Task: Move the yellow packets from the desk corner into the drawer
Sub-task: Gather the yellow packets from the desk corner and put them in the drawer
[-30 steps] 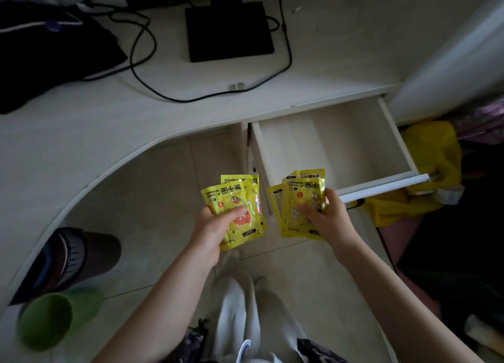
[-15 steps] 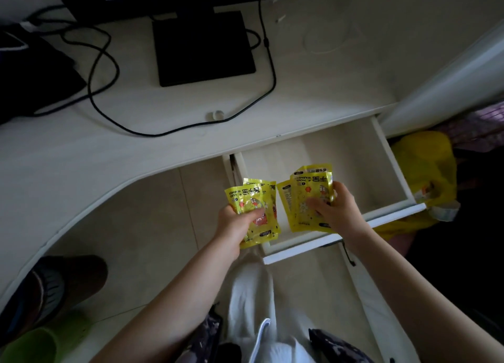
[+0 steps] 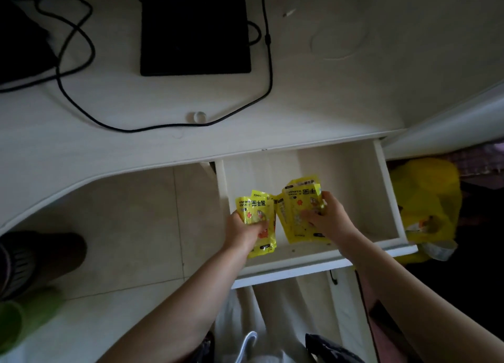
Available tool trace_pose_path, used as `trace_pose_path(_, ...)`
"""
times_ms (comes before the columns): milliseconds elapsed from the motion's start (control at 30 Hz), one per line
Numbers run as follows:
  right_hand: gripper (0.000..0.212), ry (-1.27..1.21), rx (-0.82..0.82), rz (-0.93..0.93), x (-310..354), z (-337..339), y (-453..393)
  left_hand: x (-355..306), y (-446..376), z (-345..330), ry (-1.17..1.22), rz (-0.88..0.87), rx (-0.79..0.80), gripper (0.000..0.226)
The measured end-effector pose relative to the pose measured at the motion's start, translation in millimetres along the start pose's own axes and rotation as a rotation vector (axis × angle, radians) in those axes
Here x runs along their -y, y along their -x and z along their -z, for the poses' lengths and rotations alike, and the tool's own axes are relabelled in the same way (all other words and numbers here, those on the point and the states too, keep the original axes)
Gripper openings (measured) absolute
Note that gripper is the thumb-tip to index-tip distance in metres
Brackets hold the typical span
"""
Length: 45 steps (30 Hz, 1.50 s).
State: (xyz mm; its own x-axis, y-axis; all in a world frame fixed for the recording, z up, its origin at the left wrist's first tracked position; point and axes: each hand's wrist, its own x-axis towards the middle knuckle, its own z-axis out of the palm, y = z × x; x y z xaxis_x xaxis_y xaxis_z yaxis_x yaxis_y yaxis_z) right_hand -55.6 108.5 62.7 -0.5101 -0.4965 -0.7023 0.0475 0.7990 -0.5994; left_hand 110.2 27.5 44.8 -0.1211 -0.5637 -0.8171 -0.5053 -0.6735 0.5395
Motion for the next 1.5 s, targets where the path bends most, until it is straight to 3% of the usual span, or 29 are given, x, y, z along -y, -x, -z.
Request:
trace_pose_path(300, 0.049, -0.057, 0.119, -0.062, -42.4, 8.3, -43.5, 26.8, -22.2, -46.9, -0.021, 0.114, -0.199, 0.017)
trace_pose_path(433, 0.051, -0.035, 0.149, -0.059, -55.9, 0.8, -61.0, 34.4, -33.3, -54.1, 0.097, 0.168, -0.182, 0.025)
trace_pose_path(733, 0.044, 0.02, 0.165, -0.057, -80.3, -21.8, -91.0, 47.0, -62.1, -58.3, 0.144, 0.175, -0.208, 0.018)
trace_pose_path(967, 0.045, 0.187, 0.159, -0.143, -94.4, -23.6, -97.8, 54.7, -67.1, -61.9, -0.038, 0.165, -0.14, 0.036)
trace_pose_path(1200, 0.03, 0.42, 0.187, -0.147, -96.6, -14.7, -101.5, 61.2, -68.8, -56.1, -0.217, 0.11, -0.174, 0.028)
trace_pose_path(1333, 0.038, 0.543, 0.222, -0.118, -91.9, -4.9, -94.6, 62.0, -63.0, -53.5, -0.34, 0.077, -0.2, 0.024)
trace_pose_path(1400, 0.044, 0.636, 0.228, -0.072, -85.3, 0.7, -88.1, 61.4, -56.8, -52.0, -0.4, 0.092, -0.21, 0.026)
trace_pose_path(1500, 0.035, 0.721, 0.228, -0.034, -71.8, 10.9, -77.9, 54.7, -40.2, -48.1, -0.492, 0.071, -0.224, 0.036)
